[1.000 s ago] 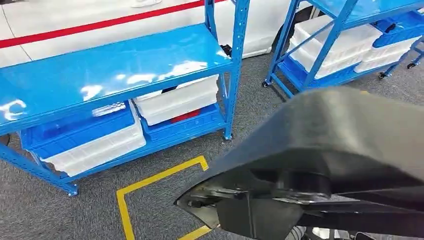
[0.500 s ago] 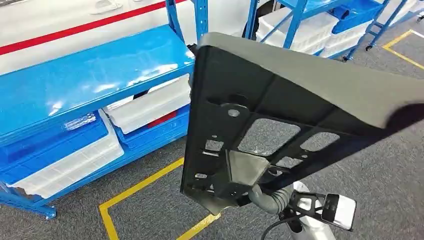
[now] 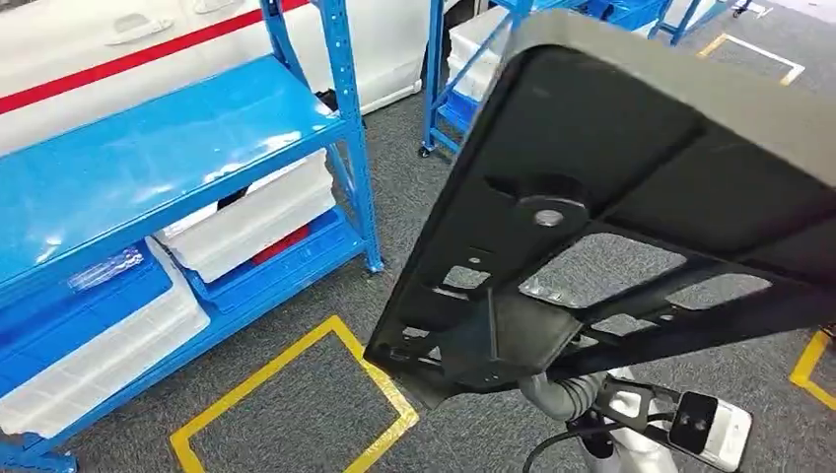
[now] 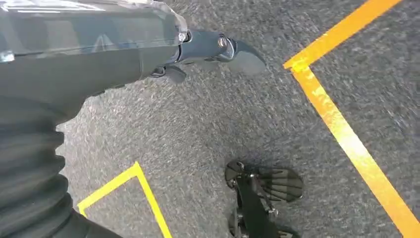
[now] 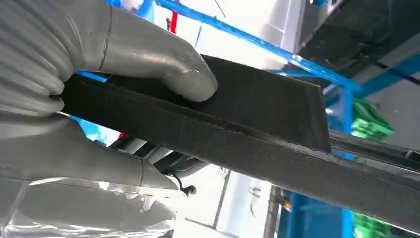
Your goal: Take the parts from the cabinet and place them on the table.
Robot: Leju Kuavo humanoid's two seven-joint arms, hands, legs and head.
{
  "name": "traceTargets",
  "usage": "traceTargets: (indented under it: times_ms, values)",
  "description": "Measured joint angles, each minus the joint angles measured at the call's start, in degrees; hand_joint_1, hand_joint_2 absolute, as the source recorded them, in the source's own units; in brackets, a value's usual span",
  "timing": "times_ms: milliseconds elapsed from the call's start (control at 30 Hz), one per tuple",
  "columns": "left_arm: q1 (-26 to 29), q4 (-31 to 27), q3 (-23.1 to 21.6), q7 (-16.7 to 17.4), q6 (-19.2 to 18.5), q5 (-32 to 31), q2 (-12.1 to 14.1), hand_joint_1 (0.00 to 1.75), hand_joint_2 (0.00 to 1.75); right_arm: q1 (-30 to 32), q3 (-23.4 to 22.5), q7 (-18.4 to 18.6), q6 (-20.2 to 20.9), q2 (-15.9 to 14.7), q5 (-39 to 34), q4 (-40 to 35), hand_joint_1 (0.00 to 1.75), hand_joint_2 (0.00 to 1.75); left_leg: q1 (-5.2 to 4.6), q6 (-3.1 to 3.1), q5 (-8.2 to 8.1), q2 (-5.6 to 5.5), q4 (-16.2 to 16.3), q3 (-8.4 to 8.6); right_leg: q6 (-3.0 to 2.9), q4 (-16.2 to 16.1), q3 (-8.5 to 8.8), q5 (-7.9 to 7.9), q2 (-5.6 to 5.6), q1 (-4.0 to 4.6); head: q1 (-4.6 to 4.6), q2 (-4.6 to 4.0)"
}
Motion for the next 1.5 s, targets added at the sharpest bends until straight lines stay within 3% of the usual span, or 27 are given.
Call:
traceTargets:
  times_ms: [67,100,133,200,267,333,400,433,467,600,667,733,800,833,900,933,967,1100,1133,1200,1267,1300,1333,1400,1433,1467,1500]
  values:
    - [-0.12,0.0,0.0,0.13,-0.24,-0.19,-0.02,0.0,1.75,0.47,-0.59,0.0,0.04,-0.07,-0.02,-1.17,1.75,1.75,-0.09,-0.61,-0.12,1.18,-0.26,0.41,-0.53,-0.08,-0.18,0.06,1.12,0.14,0.0,0.0]
    - [-0.2,0.0,0.0,0.15,-0.46,-0.53,-0.07,0.0,1.75,0.69,-0.79,0.0,0.0,-0.09,-0.02,-1.93,1.75,1.75,0.14,-0.98,-0.51,0.95,-0.07,0.35,-1.09,-0.54,0.05,0.43,1.71,-0.56,0.0,0.0]
    - [-0.28,0.02,-0.02,0.15,-0.72,-0.83,-0.07,0.0,1.75,0.89,-0.92,-0.04,-0.09,-0.13,0.04,-2.85,1.75,1.75,0.3,-1.27,-1.74,-1.6,1.3,0.0,-1.32,-0.65,0.08,0.54,2.19,-0.54,0.0,0.0]
    - [-0.18,0.0,-0.04,0.42,-1.01,-1.44,0.0,0.0,1.75,1.45,-1.12,-0.02,-0.46,-0.13,0.39,-4.31,1.75,1.75,0.46,-1.4,-6.65,-4.02,9.63,-3.61,-1.93,-0.64,-0.05,0.6,3.14,-0.47,0.0,0.0]
    - [-0.03,0.0,-0.15,0.74,-0.83,-1.88,0.04,0.0,1.75,2.54,-1.62,-0.02,-0.39,-0.15,0.5,-5.29,1.75,1.75,0.46,-1.55,-9.66,-4.4,18.23,-7.7,-2.04,-0.6,-0.13,0.61,4.51,-0.26,0.0,0.0]
    - [0.0,0.02,-0.55,0.9,0.1,-1.95,0.02,0.0,1.75,3.28,-2.1,0.0,0.19,-0.15,0.29,-5.88,1.75,1.75,0.46,-1.33,-6.85,-4.47,16.3,-7.13,-2.03,-0.56,0.02,0.62,5.9,-0.18,0.0,0.0]
    - [-0.05,0.0,-0.61,0.85,1.14,-1.75,0.02,0.0,1.75,3.38,-2.36,0.0,1.16,-0.15,-0.29,-6.12,1.75,1.75,0.46,-0.89,-1.63,-5.07,6.84,-2.83,-1.92,-0.43,0.25,0.63,7.22,-0.15,0.0,0.0]
    - [-0.01,0.0,-0.61,0.81,1.53,-1.68,0.07,0.0,1.75,3.41,-2.43,0.0,1.64,-0.15,-0.59,-6.16,1.75,1.75,0.47,-0.47,0.31,-7.51,1.44,-0.58,-1.78,-0.33,0.18,0.64,7.77,-0.27,0.0,0.0]
    - [-0.09,0.0,-0.61,0.79,1.55,-1.66,0.15,0.0,1.75,3.41,-2.49,0.0,1.79,-0.15,-0.68,-6.14,1.75,1.75,0.43,-0.33,-0.36,-8.28,0.28,-0.23,-1.35,-0.01,-0.1,0.67,8.32,0.07,0.0,0.0]
    - [-0.33,0.02,-0.61,0.79,1.97,-1.49,0.09,0.0,1.75,3.71,-3.06,0.02,2.41,-0.15,-0.74,-6.3,1.75,1.75,0.29,0.91,0.37,-6.74,-0.15,-0.1,0.41,-0.59,-0.62,1.49,10.17,-0.15,0.0,0.0]
    - [-0.35,0.02,-0.63,1.11,2.55,-1.51,0.0,0.0,1.75,3.72,-3.3,0.02,2.78,-0.15,-0.59,-6.3,1.75,1.75,0.49,1.81,0.9,-5.41,-0.76,-0.02,0.48,2.73,-2.1,-1.22,5.39,-0.04,0.02,0.0]
    - [0.06,0.02,-0.61,1.55,2.71,-1.57,0.0,0.0,1.75,3.89,-3.3,0.0,2.67,-0.15,-0.28,-6.23,1.75,1.75,0.33,1.93,0.9,-4.13,-0.74,-0.21,0.84,11.84,-6.4,-5.91,4.15,-0.27,0.0,0.0]
    - [0.23,0.02,-0.61,1.77,2.69,-1.73,-0.02,0.0,1.75,4.39,-3.26,0.02,2.07,-0.15,-0.11,-6.01,1.75,1.75,0.25,1.91,0.88,-2.97,-0.69,-0.34,1.16,17.84,-9.22,-7.55,3.99,-0.57,0.02,0.0]
    - [0.22,0.02,-0.63,1.94,2.67,-1.79,-0.06,0.0,1.75,4.77,-3.22,0.02,1.69,-0.15,0.0,-5.93,1.75,1.75,0.24,1.86,0.85,-2.4,-0.69,-0.3,1.23,16.84,-8.56,-6.41,3.8,-0.68,0.02,0.0]
    - [0.2,0.02,-0.7,2.14,2.6,-1.95,-0.26,0.0,1.75,5.47,-3.15,0.02,1.33,-0.15,0.48,-5.95,1.75,1.75,0.24,1.55,0.63,-1.41,-0.6,-0.06,1.0,7.68,-3.42,-1.85,2.86,-0.69,0.02,0.0]
    - [0.2,0.02,-0.7,2.19,2.6,-1.95,-0.35,0.0,1.75,5.67,-2.95,0.02,1.14,-0.15,0.72,-5.97,1.75,1.75,0.21,1.3,0.43,-1.01,-0.49,0.13,0.7,2.12,-0.18,0.1,1.1,-0.55,0.02,0.0]
    - [0.23,0.02,-0.7,2.21,2.6,-1.92,-0.37,0.0,1.75,5.66,-2.62,0.02,0.74,-0.15,0.87,-5.95,1.75,1.75,-0.15,0.93,0.19,-0.6,-0.38,0.2,0.33,-0.36,1.0,-0.8,-1.01,-0.06,0.02,0.0]
    - [-0.08,0.02,-0.7,2.38,3.17,-1.22,-0.59,0.0,1.75,6.01,-1.14,0.02,-0.35,-0.26,0.9,-5.31,1.75,1.75,-0.33,-0.32,-0.14,1.4,-0.59,0.7,-0.85,-0.5,0.49,-0.33,1.7,0.33,0.0,0.02]
    - [-0.16,0.02,-0.68,2.49,3.34,-1.09,-0.66,0.0,1.75,6.05,-0.81,0.02,-0.35,-0.26,0.81,-5.18,1.75,1.75,0.03,-0.74,-0.77,0.61,-0.08,0.56,-1.38,-1.0,0.84,0.05,2.17,-0.33,0.0,0.0]
    - [-0.02,0.02,-0.68,2.75,3.71,-0.81,-0.85,0.0,1.75,5.78,-0.37,0.02,-0.11,-0.31,0.42,-4.7,1.75,1.75,0.17,-0.95,-4.67,-3.17,5.69,-1.72,-2.1,-1.09,0.74,0.15,2.99,-0.25,0.0,0.0]
    - [0.31,0.02,-0.61,2.89,4.02,-0.61,-0.85,0.0,1.75,5.78,-0.35,0.02,0.13,-0.4,0.15,-4.04,1.75,1.75,0.16,-1.15,-8.91,-4.34,15.31,-6.28,-2.23,-1.05,0.59,0.19,4.3,-0.07,0.0,0.0]
    - [0.53,0.02,-0.59,2.93,4.0,-0.55,-0.85,0.0,1.75,5.77,-0.35,0.04,0.44,-0.5,-0.3,-3.41,1.75,1.75,0.16,-1.17,-9.39,-4.39,18.32,-7.89,-2.23,-1.03,0.6,0.2,4.99,0.0,0.0,0.0]
    - [0.64,0.02,-0.57,3.08,3.98,-0.55,-0.85,0.0,1.75,5.74,-0.42,0.04,0.68,-0.61,-0.53,-3.02,1.75,1.75,0.16,-1.11,-8.34,-4.42,18.03,-7.99,-2.22,-0.99,0.67,0.2,5.66,0.01,0.0,0.0]
    - [0.64,0.02,-0.52,3.41,3.98,-0.53,-0.87,0.0,1.75,5.42,-0.48,0.04,0.96,-0.75,-0.55,-2.54,1.75,1.75,0.16,-0.82,-3.35,-4.65,10.55,-4.88,-2.16,-0.86,0.84,0.16,6.92,0.01,0.0,0.0]
    - [0.62,0.02,-0.46,3.43,4.0,-0.44,-0.87,0.0,1.75,5.04,-0.53,0.02,1.01,-0.79,-0.37,-2.25,1.75,1.75,0.17,-0.54,-0.21,-5.79,4.44,-2.13,-2.02,-0.75,0.99,0.09,7.62,0.0,0.0,0.0]
    - [0.64,0.0,-0.35,3.43,4.02,-0.23,-0.74,0.0,1.75,4.79,-0.55,0.02,0.92,-0.79,-0.24,-2.06,1.75,1.75,0.16,-0.16,0.49,-8.39,0.82,-0.69,-1.82,-0.69,0.94,0.07,8.06,-0.12,0.0,0.0]
    - [0.59,0.02,-0.26,3.39,4.0,0.09,-0.72,0.0,1.75,4.53,-0.55,0.04,0.76,-0.79,-0.2,-1.88,1.75,1.75,0.19,-0.17,0.14,-8.87,-0.21,-0.44,-1.38,-0.35,0.67,0.1,8.69,0.1,0.0,0.0]
